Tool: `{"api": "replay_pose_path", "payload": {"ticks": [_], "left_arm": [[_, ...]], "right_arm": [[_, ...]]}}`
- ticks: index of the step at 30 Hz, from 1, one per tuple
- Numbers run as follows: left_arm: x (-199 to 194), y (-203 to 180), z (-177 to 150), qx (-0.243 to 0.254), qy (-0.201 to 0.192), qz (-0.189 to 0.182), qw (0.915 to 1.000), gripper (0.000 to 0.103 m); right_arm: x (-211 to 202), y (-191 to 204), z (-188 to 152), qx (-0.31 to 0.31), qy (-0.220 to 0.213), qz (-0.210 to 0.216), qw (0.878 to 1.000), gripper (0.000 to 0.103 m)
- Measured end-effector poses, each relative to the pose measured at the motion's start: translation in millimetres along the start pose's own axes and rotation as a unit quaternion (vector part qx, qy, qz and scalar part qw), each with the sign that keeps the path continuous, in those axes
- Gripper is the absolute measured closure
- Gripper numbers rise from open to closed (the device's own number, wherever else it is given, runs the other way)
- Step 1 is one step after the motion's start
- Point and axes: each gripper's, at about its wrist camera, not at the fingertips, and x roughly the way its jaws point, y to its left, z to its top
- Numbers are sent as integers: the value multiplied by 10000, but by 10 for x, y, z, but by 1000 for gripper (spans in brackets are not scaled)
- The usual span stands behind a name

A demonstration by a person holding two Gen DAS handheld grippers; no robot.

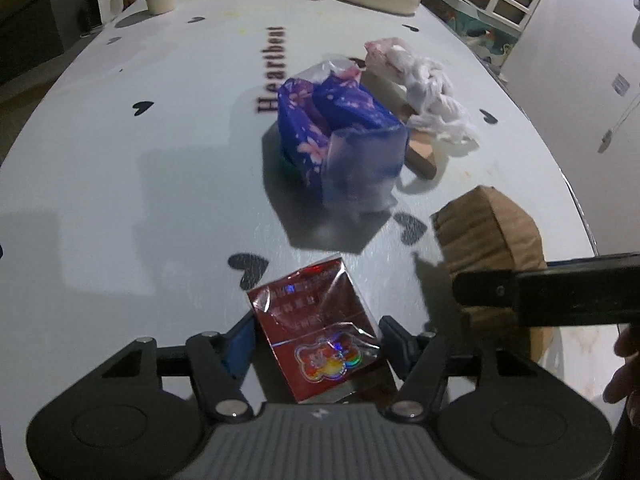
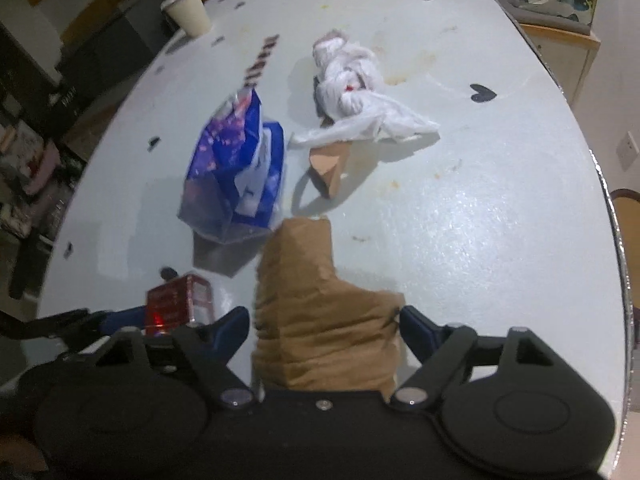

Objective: Collect trash
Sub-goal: 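Grasp the red snack box with the left tool while the right tool grasps the brown paper bag, then lift the snack box and paper bag and carry both toward the wastebasket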

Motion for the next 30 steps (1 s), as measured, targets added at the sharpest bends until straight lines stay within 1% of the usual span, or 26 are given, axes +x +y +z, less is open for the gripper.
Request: {"api": "replay_pose_path", "payload": {"ticks": [2, 3, 4, 5, 6, 7, 9, 14, 16, 17, 18, 19, 20, 21, 23, 26, 30], "left_arm": [[-12, 24, -19, -67, 30, 31, 10000, 35], [-17, 40, -24, -146, 62, 64, 9999, 31], [-18, 58, -33, -213, 93, 107, 9997, 29], [-15, 74, -35, -264, 128, 149, 9995, 24], [-12, 95, -46, -353, 183, 219, 9990, 21], [-20, 120, -62, -424, 210, 254, 9986, 20], [-38, 158, -73, -548, 254, 276, 9978, 20], [-89, 240, -87, -1209, 364, 211, 9918, 22], [-102, 247, -89, -1410, 383, 234, 9890, 24], [-105, 244, -86, -1450, 378, 276, 9883, 27], [-107, 236, -81, -1444, 369, 304, 9884, 32], [-109, 221, -78, -1384, 345, 332, 9892, 34], [-109, 200, -74, -1268, 322, 357, 9908, 40], [-109, 177, -71, -1133, 288, 371, 9924, 49], [-113, 154, -71, -965, 225, 337, 9945, 50], [-147, 148, -92, -868, 140, 270, 9958, 51], [-307, 108, -93, -742, -124, 238, 9969, 51]], "right_arm": [[51, 11, -27, -21, 198, -122, 9997, 24], [75, 14, -48, -29, 270, -151, 9995, 24], [70, 34, -62, -95, 245, -188, 9995, 25], [69, 55, -75, -166, 244, -236, 9993, 27], [63, 64, -85, -199, 219, -272, 9992, 34], [58, 67, -90, -216, 190, -329, 9990, 40], [35, 56, -102, -193, 146, -396, 9989, 46], [-9, 60, -174, -228, 72, -385, 9990, 48], [-10, 107, -218, -339, 50, -416, 9985, 48], [-12, 128, -238, -387, 45, -435, 9983, 48], [-15, 146, -257, -418, 43, -441, 9981, 48], [-16, 159, -269, -432, 47, -423, 9982, 49], [-19, 169, -283, -440, 51, -391, 9983, 49], [-23, 176, -294, -443, 53, -373, 9983, 49], [-29, 187, -317, -440, 49, -369, 9983, 49], [-49, 186, -345, -450, 36, -411, 9981, 49], [-125, 136, -366, -370, -66, -443, 9983, 49]]}}
